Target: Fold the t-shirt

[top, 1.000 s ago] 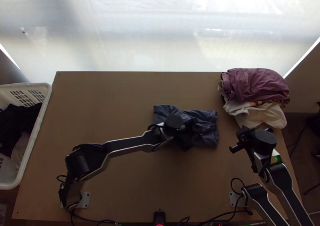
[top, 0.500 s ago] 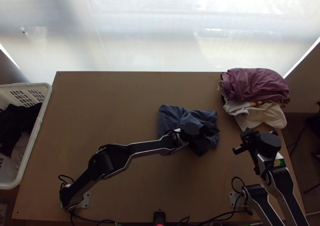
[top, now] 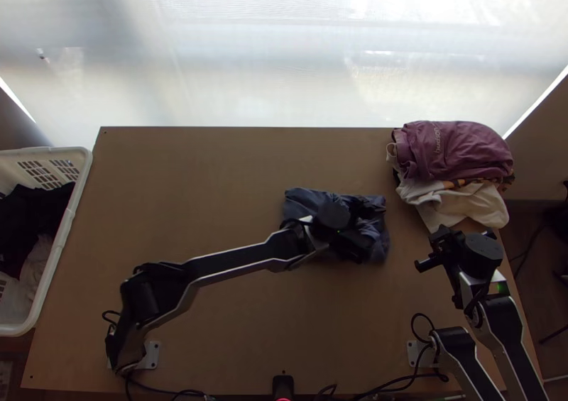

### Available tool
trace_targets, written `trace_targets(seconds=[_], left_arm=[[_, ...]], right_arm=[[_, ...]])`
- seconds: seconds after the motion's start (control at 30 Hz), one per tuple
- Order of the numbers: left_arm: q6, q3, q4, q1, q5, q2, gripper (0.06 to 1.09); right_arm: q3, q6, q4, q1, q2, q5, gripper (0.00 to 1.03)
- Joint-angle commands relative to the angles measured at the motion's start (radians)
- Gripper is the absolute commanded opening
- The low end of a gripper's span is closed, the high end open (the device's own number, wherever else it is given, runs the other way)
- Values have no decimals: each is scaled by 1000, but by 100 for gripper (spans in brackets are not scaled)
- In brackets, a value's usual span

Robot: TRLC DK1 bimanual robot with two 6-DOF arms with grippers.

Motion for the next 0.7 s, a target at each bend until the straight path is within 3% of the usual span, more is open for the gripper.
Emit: trace_targets(seconds=[0.0,0.07,0.27,0.4,0.6,0.67], left_arm=[[-57,-186,-108,3,3,-99,104],[-38,-224,-46,-9,1,-70,104],[-31,-245,-41,-24,-6,-27,104],[-41,-287,-61,3,-22,-119,104],[-250,-327,-147,92,-126,-329,103],[-348,-321,-213,132,-135,-356,90]], right_arm=[[0,-5,7,-1,9,-2,3],[-3,-1,7,-1,9,-2,3],[17,-14,-9,-4,-3,-1,3],[28,-9,-47,4,-32,-2,3],[18,49,-42,112,-6,-2,3],[18,64,-25,155,22,-1,3]])
